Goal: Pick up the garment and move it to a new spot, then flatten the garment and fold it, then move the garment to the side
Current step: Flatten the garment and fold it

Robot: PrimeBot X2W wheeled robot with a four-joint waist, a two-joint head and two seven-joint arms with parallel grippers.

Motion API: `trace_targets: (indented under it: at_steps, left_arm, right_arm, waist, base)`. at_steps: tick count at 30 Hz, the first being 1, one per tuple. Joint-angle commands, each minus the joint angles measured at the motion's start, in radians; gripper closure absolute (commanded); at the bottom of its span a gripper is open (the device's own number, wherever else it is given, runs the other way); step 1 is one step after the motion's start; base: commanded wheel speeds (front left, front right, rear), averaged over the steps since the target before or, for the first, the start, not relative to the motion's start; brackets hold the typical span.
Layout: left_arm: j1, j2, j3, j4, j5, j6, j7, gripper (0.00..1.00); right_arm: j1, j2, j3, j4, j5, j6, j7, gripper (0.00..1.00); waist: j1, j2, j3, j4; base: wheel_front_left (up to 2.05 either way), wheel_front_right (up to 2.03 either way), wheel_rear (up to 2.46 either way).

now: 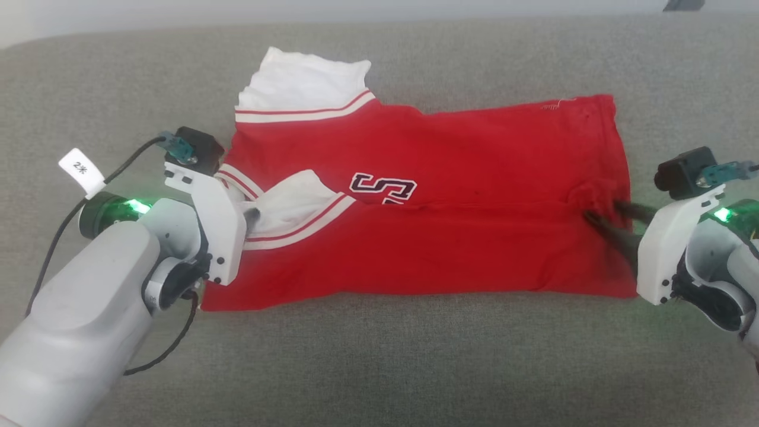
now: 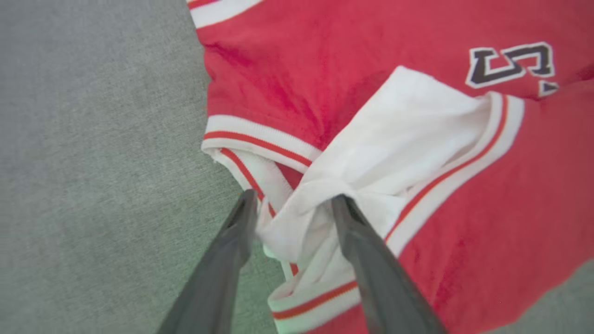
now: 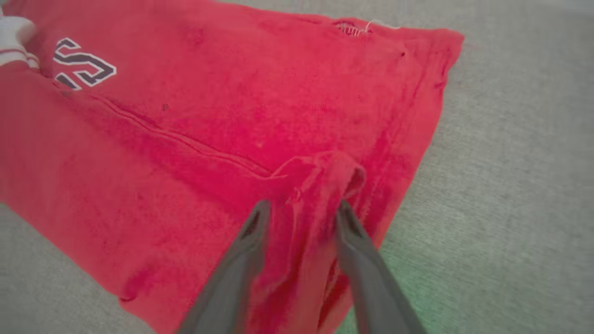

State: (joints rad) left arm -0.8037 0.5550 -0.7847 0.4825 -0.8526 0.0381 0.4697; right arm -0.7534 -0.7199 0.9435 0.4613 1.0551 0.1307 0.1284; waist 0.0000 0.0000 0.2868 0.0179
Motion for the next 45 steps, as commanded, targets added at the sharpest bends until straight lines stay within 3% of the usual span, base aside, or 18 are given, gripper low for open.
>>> trace_targets:
  at_steps: [1,9,16,19,24,29,36,37,38,39,40,41,45]
  left_arm:
    - [0.006,0.004,0.002,0.0,0.002,-0.007,0.004,0.0]
    - [0.056,0.067,0.021,-0.1,-0.04,0.035,0.053,0.0]
    - [0.157,0.139,0.038,-0.284,-0.094,0.152,0.161,0.0]
    - [0.207,0.164,0.038,-0.354,-0.116,0.208,0.205,0.0]
    - [0.256,0.184,0.037,-0.407,-0.116,0.263,0.219,0.0]
    - [0.276,0.172,0.048,-0.356,-0.137,0.283,0.204,0.0]
    - [0.266,0.132,0.039,-0.226,-0.159,0.267,0.214,0.0]
    - [0.266,0.124,0.034,-0.209,-0.164,0.261,0.22,0.11]
    - [0.265,0.117,0.027,-0.195,-0.165,0.253,0.224,0.53]
    - [0.266,0.107,0.025,-0.183,-0.169,0.246,0.222,0.83]
    - [0.266,0.107,0.025,-0.183,-0.169,0.246,0.222,0.83]
    - [0.264,0.099,0.025,-0.172,-0.174,0.24,0.219,1.0]
    - [0.254,0.084,0.016,-0.149,-0.171,0.216,0.213,1.0]
  right_arm:
    - [-0.003,0.004,-0.002,0.002,-0.002,0.0,-0.013,0.0]
    - [0.037,0.001,-0.078,0.008,-0.062,0.0,-0.166,0.0]
    - [0.105,0.027,-0.22,0.003,-0.168,0.0,-0.333,0.0]
    - [0.145,0.05,-0.308,-0.003,-0.223,0.0,-0.366,0.0]
    - [0.23,0.099,-0.458,-0.051,-0.315,0.0,-0.386,0.0]
    - [0.326,0.156,-0.59,-0.12,-0.4,0.0,-0.383,0.0]
    - [0.44,0.235,-0.752,-0.231,-0.503,0.0,-0.356,0.0]
    - [0.455,0.253,-0.777,-0.247,-0.512,0.0,-0.353,0.0]
    - [0.468,0.266,-0.796,-0.265,-0.522,0.0,-0.352,0.0]
    - [0.481,0.273,-0.813,-0.286,-0.535,0.0,-0.35,0.0]
    - [0.481,0.273,-0.813,-0.286,-0.535,0.0,-0.35,0.0]
    - [0.495,0.282,-0.828,-0.3,-0.544,0.0,-0.346,0.0]
    - [0.545,0.312,-0.857,-0.337,-0.547,0.0,-0.273,0.0]
  waist:
    - [0.0,0.0,-0.016,0.004]
    - [0.0,0.0,-0.076,0.02]
    - [0.0,0.0,-0.101,0.014]
    - [0.0,0.0,-0.105,0.005]
    - [0.0,0.0,-0.096,-0.019]
    - [0.0,0.0,-0.075,-0.05]
    - [0.0,0.0,-0.053,-0.079]
    - [0.0,0.0,-0.051,-0.08]
    - [0.0,0.0,-0.049,-0.082]
    - [0.0,0.0,-0.047,-0.083]
    - [0.0,0.0,-0.047,-0.083]
    - [0.0,0.0,-0.045,-0.083]
    - [0.0,0.0,-0.037,-0.076]
  base:
    - [0.0,0.0,0.0]
    - [0.0,0.0,0.0]
    - [0.0,0.0,0.0]
    - [0.0,0.0,0.0]
    - [0.0,0.0,0.0]
    - [0.0,0.0,0.0]
    - [0.0,0.0,0.0]
    - [0.0,0.0,0.0]
    - [0.0,0.0,0.0]
    - [0.0,0.0,0.0]
    - [0.0,0.0,0.0]
    - [0.0,0.0,0.0]
    - [0.0,0.0,0.0]
